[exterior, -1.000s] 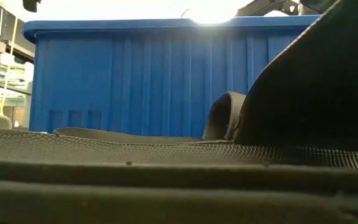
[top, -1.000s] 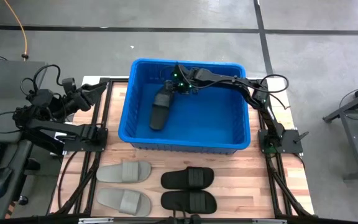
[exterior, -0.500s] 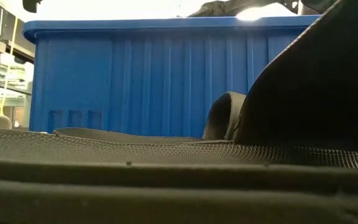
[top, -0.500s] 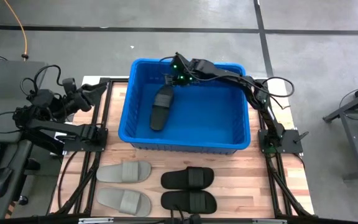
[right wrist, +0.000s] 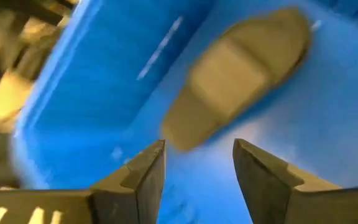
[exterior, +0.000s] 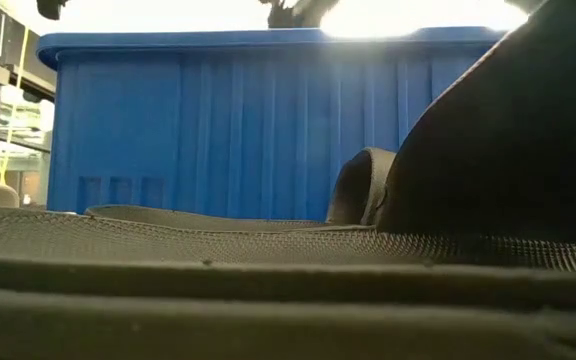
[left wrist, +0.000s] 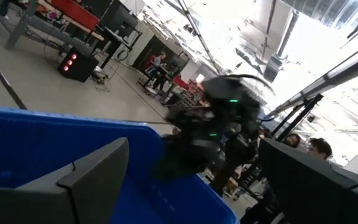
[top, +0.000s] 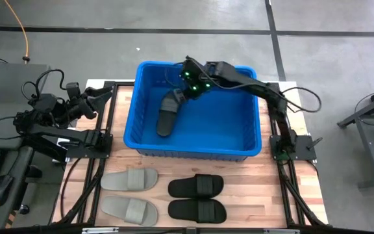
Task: Pick and place slides into bin
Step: Put the bottom black slide into the blue bin
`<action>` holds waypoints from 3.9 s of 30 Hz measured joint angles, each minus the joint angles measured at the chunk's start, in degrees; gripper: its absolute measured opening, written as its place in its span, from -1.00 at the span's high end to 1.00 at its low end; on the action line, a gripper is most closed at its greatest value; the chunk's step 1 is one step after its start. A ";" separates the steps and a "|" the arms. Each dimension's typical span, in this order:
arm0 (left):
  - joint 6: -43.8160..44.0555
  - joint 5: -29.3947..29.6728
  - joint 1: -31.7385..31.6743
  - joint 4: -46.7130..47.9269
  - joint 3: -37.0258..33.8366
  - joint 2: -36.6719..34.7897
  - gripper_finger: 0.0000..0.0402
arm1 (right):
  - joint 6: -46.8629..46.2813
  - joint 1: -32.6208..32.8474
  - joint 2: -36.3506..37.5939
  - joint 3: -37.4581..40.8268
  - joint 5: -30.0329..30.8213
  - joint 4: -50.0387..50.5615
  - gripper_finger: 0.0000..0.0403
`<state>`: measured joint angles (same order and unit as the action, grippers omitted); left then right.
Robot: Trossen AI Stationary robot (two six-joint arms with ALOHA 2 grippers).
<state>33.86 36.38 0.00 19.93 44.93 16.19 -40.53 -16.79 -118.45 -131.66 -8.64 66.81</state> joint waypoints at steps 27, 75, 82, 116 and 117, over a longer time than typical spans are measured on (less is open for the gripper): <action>-3.99 0.21 -0.01 0.02 0.00 0.04 -0.74 | -14.64 38.25 16.23 0.04 2.96 12.35 0.12; -4.97 -20.96 0.01 -0.46 0.00 0.02 -0.74 | -89.95 68.82 15.97 42.62 28.93 -35.29 0.12; -4.95 -20.53 0.01 -0.46 0.00 0.04 -0.74 | -95.25 69.72 15.99 52.19 32.42 -38.80 0.12; -3.45 -19.94 0.01 0.50 0.00 0.21 -0.74 | -89.36 66.00 3.55 58.48 38.14 -55.46 0.26; -3.44 -19.93 0.01 0.63 0.00 0.20 -0.74 | -89.23 65.75 3.42 58.28 37.17 -55.67 0.34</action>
<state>30.41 16.45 0.01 20.56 44.93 16.38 -129.77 48.96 -115.03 -73.38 28.54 11.14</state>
